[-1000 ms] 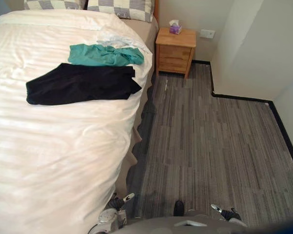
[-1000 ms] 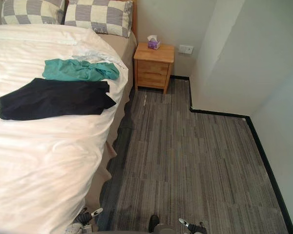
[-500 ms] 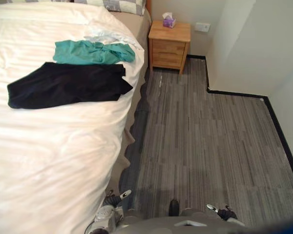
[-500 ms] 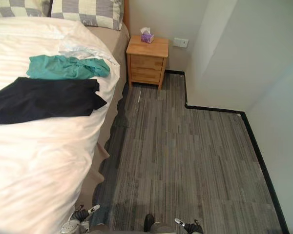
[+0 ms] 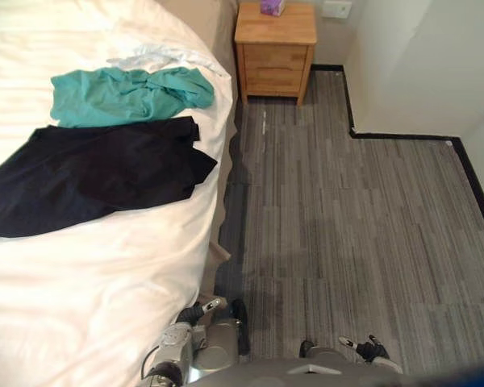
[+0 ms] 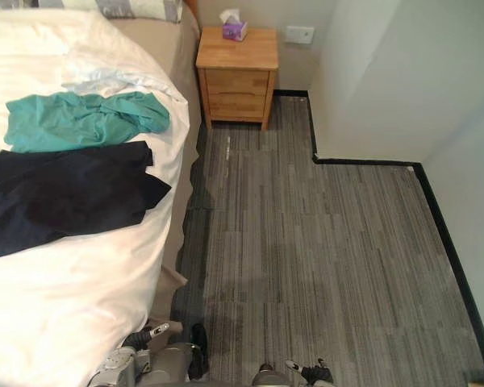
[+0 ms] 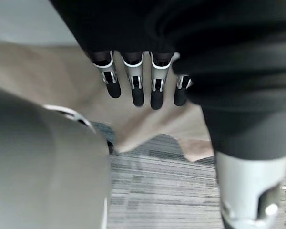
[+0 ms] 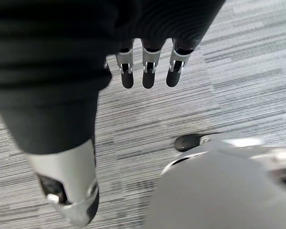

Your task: Tidy the bed and pick cloth on bed and put in laundry

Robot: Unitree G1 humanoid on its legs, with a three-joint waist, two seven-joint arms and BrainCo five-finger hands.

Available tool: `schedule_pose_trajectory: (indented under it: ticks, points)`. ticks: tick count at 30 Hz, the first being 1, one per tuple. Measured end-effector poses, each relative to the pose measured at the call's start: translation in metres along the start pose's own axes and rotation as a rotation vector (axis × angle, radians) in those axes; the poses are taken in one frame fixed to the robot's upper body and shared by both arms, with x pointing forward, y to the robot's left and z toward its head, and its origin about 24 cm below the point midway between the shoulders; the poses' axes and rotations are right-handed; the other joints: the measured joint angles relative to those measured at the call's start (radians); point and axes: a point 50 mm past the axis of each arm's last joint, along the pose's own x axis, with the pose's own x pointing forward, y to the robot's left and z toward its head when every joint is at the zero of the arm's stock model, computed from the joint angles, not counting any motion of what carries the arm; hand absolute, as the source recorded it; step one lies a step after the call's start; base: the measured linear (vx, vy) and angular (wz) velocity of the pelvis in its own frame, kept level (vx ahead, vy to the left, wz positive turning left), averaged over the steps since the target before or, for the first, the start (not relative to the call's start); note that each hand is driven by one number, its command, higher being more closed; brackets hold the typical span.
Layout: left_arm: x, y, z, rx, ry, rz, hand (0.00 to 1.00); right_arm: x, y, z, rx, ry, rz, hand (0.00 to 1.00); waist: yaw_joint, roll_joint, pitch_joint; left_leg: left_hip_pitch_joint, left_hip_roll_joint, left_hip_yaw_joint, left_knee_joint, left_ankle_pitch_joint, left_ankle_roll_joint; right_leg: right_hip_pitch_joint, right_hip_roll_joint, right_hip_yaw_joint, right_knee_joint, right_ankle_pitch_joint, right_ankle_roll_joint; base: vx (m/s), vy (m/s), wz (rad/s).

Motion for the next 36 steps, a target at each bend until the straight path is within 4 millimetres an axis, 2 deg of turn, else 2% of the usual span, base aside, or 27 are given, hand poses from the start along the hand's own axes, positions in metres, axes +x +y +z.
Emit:
schedule_pose_trajectory:
  ticks: [1, 2, 3, 4, 5, 7, 8, 9, 11, 13, 14, 15, 18, 19, 21, 22, 24, 25, 26, 27, 29, 30, 32, 33, 34, 35, 36]
  points:
    - [-0.002, -0.007, -0.008, -0.006, 0.027, -0.014, 0.00, 0.001, -0.006, 0.005, 0.000, -0.020, -0.009, 0.00, -0.006, 0.036, -0.012, 0.034, 0.006, -0.022, -0.070, 0.023, 0.050, -0.057, 0.021, 0.015, 0.140, -0.044, 0.022, 0.18, 0.074, -0.58]
    - [-0.002, -0.003, -0.009, 0.016, 0.033, -0.011, 0.00, 0.002, -0.003, 0.008, -0.008, -0.027, 0.002, 0.00, -0.002, 0.023, -0.008, 0.092, -0.001, -0.003, -0.114, 0.007, 0.037, -0.150, -0.009, 0.027, 0.372, -0.077, 0.064, 0.20, 0.064, -0.53]
    - [-0.002, -0.001, -0.009, 0.025, 0.035, -0.008, 0.00, 0.002, -0.002, 0.011, -0.011, -0.035, 0.004, 0.00, -0.010, 0.013, -0.003, 0.123, -0.010, -0.002, -0.133, 0.004, 0.037, -0.202, -0.023, 0.038, 0.501, -0.066, 0.083, 0.27, 0.015, -0.11]
    - [-0.002, 0.002, -0.011, 0.047, 0.047, -0.005, 0.00, 0.001, 0.001, 0.012, -0.013, -0.046, 0.011, 0.00, -0.032, 0.000, 0.009, 0.184, -0.025, -0.009, -0.157, -0.012, 0.044, -0.277, -0.053, 0.038, 0.711, 0.002, 0.110, 0.33, 0.011, 0.12]
    - [-0.002, 0.004, -0.013, 0.063, 0.053, -0.003, 0.00, 0.000, 0.002, 0.009, -0.013, -0.040, 0.014, 0.00, -0.042, -0.005, 0.011, 0.223, -0.028, -0.015, -0.156, -0.031, 0.056, -0.312, -0.070, 0.035, 0.827, 0.015, 0.093, 0.46, -0.009, 0.17]
    - [-0.003, 0.006, -0.017, 0.074, 0.067, 0.015, 0.00, 0.000, 0.004, 0.012, -0.007, -0.051, 0.016, 0.00, -0.053, -0.008, 0.018, 0.302, -0.016, -0.032, -0.152, -0.058, 0.057, -0.369, -0.085, -0.021, 0.968, -0.085, 0.016, 0.42, -0.067, 0.22]
    - [-0.004, 0.004, -0.021, 0.071, 0.080, 0.026, 0.00, 0.001, 0.000, 0.016, -0.013, -0.065, 0.009, 0.00, -0.066, 0.011, 0.025, 0.347, 0.016, -0.047, -0.164, -0.073, 0.049, -0.411, -0.076, -0.085, 0.974, -0.148, -0.017, 0.43, -0.160, 0.42]
    - [-0.004, 0.000, -0.022, 0.065, 0.081, 0.025, 0.00, 0.002, -0.003, 0.024, -0.028, -0.095, 0.005, 0.00, -0.073, 0.038, 0.040, 0.380, 0.060, -0.061, -0.172, -0.079, 0.041, -0.455, -0.049, -0.146, 0.910, -0.191, -0.040, 0.42, -0.189, 0.42]
    - [-0.004, -0.003, -0.021, 0.072, 0.072, 0.016, 0.00, 0.002, -0.002, 0.031, -0.043, -0.125, 0.011, 0.00, -0.075, 0.054, 0.049, 0.392, 0.110, -0.077, -0.165, -0.079, 0.039, -0.530, -0.008, -0.171, 0.696, -0.183, -0.044, 0.40, -0.266, 0.52]
    - [-0.004, -0.003, -0.020, 0.105, 0.063, 0.010, 0.00, 0.001, 0.000, 0.029, -0.048, -0.124, 0.016, 0.00, -0.079, 0.040, 0.042, 0.408, 0.129, -0.107, -0.170, -0.090, 0.016, -0.536, 0.014, -0.124, 0.320, -0.050, -0.020, 0.44, -0.364, 0.75]
    - [-0.004, -0.006, -0.019, 0.129, 0.054, 0.003, 0.00, 0.001, -0.005, 0.026, -0.046, -0.114, 0.006, 0.00, -0.092, 0.051, 0.042, 0.430, 0.150, -0.133, -0.186, -0.107, -0.048, -0.500, 0.042, -0.128, 0.219, 0.098, -0.063, 0.44, -0.343, 0.44]
    - [-0.005, -0.014, -0.019, 0.134, 0.045, -0.023, 0.00, 0.003, -0.008, 0.035, -0.050, -0.131, -0.006, 0.00, -0.073, 0.081, 0.040, 0.423, 0.156, -0.156, -0.199, -0.116, -0.073, -0.508, 0.060, -0.140, 0.235, 0.077, -0.058, 0.49, -0.357, 0.27]
    - [-0.004, -0.017, -0.018, 0.163, 0.034, -0.030, 0.00, 0.004, -0.007, 0.038, -0.038, -0.133, -0.002, 0.00, -0.076, 0.080, 0.043, 0.434, 0.117, -0.186, -0.213, -0.070, -0.082, -0.526, 0.057, -0.134, 0.356, -0.013, -0.101, 0.31, -0.206, 0.06]
    - [-0.004, -0.016, -0.019, 0.162, 0.039, -0.028, 0.00, 0.004, -0.006, 0.035, -0.041, -0.122, 0.000, 0.00, -0.080, 0.081, 0.039, 0.463, 0.132, -0.167, -0.215, -0.058, -0.080, -0.516, 0.063, -0.140, 0.397, -0.068, -0.104, 0.36, -0.217, 0.14]
    - [-0.005, -0.017, -0.020, 0.162, 0.036, -0.027, 0.00, 0.005, -0.008, 0.031, -0.047, -0.104, -0.006, 0.00, -0.079, 0.090, 0.042, 0.467, 0.160, -0.176, -0.157, -0.063, -0.090, -0.465, 0.088, -0.160, 0.378, -0.105, -0.098, 0.28, -0.180, 0.17]
    - [-0.005, -0.018, -0.020, 0.138, 0.039, -0.021, 0.00, 0.004, -0.009, 0.028, -0.057, -0.095, -0.008, 0.00, -0.078, 0.093, 0.041, 0.419, 0.179, -0.193, -0.015, -0.076, -0.110, -0.416, 0.107, -0.172, 0.337, -0.110, -0.099, 0.23, -0.161, 0.17]
    - [-0.005, -0.017, -0.020, 0.095, 0.033, -0.009, 0.00, 0.003, -0.014, 0.021, -0.063, -0.084, -0.017, 0.00, -0.073, 0.111, 0.035, 0.282, 0.208, -0.233, 0.300, -0.043, -0.144, -0.339, 0.139, -0.189, 0.269, -0.110, -0.100, 0.28, -0.143, 0.13]
    - [-0.006, -0.018, -0.019, 0.059, 0.022, -0.002, 0.00, 0.002, -0.018, 0.019, -0.070, -0.083, -0.025, 0.00, -0.069, 0.127, 0.040, 0.206, 0.232, -0.240, 0.493, 0.057, -0.162, -0.277, 0.164, -0.191, 0.224, -0.117, -0.114, 0.32, -0.062, -0.06]
    - [-0.007, -0.018, -0.017, 0.048, 0.009, 0.001, 0.00, 0.002, -0.021, 0.020, -0.075, -0.089, -0.033, 0.00, -0.065, 0.130, 0.046, 0.144, 0.260, -0.216, 0.649, 0.091, -0.150, -0.212, 0.182, -0.186, 0.179, -0.121, -0.136, 0.33, -0.045, -0.11]
    - [-0.006, -0.018, -0.016, 0.047, 0.003, 0.000, 0.00, 0.002, -0.021, 0.019, -0.075, -0.084, -0.035, 0.00, -0.061, 0.134, 0.044, 0.117, 0.267, -0.200, 0.700, 0.064, -0.139, -0.185, 0.184, -0.182, 0.165, -0.123, -0.140, 0.33, -0.017, -0.28]
    - [-0.006, -0.019, -0.010, 0.041, -0.024, 0.001, 0.00, 0.002, -0.022, 0.017, -0.092, -0.077, -0.036, 0.00, -0.044, 0.128, 0.043, 0.029, 0.270, -0.073, 0.755, -0.061, -0.101, -0.093, 0.167, -0.143, 0.103, -0.124, -0.145, 0.34, 0.014, -0.42]
    - [-0.006, -0.018, -0.008, 0.038, -0.034, 0.001, 0.00, 0.002, -0.022, 0.017, -0.097, -0.074, -0.036, 0.00, -0.042, 0.125, 0.045, 0.007, 0.265, -0.049, 0.730, -0.083, -0.098, -0.077, 0.157, -0.136, 0.093, -0.124, -0.140, 0.35, 0.082, -0.49]
    - [-0.005, -0.017, -0.001, 0.033, -0.065, 0.004, 0.00, 0.003, -0.019, 0.015, -0.098, -0.058, -0.030, 0.00, -0.033, 0.109, 0.050, -0.046, 0.205, 0.000, 0.513, -0.130, -0.089, -0.034, 0.105, -0.114, 0.071, -0.126, -0.100, 0.42, 0.176, -0.47]
    - [-0.005, -0.018, 0.002, 0.050, -0.080, -0.006, 0.00, 0.002, -0.019, 0.012, -0.098, -0.051, -0.026, 0.00, -0.024, 0.099, 0.053, -0.049, 0.145, -0.003, 0.278, -0.105, -0.083, -0.005, 0.068, -0.107, 0.055, -0.138, -0.067, 0.49, 0.254, -0.35]
    - [-0.005, -0.019, 0.002, 0.058, -0.080, -0.012, 0.00, 0.002, -0.020, 0.010, -0.098, -0.046, -0.028, 0.00, -0.021, 0.103, 0.049, -0.047, 0.116, -0.007, 0.122, -0.043, -0.080, 0.011, 0.059, -0.105, 0.043, -0.147, -0.047, 0.42, 0.245, -0.21]
    - [-0.005, -0.021, 0.002, 0.064, -0.080, -0.019, 0.00, 0.001, -0.022, 0.009, -0.100, -0.044, -0.031, 0.00, -0.020, 0.108, 0.046, -0.048, 0.109, -0.013, 0.049, 0.030, -0.040, 0.023, 0.058, -0.104, 0.035, -0.155, -0.036, 0.43, 0.234, 0.13]
    - [-0.004, -0.017, 0.005, 0.087, -0.087, -0.015, 0.00, 0.001, -0.014, 0.004, -0.110, -0.030, -0.008, 0.00, -0.017, 0.066, 0.028, -0.014, 0.054, -0.002, -0.004, 0.045, 0.015, 0.045, 0.018, -0.100, 0.012, -0.155, -0.020, 0.43, 0.205, 0.41]
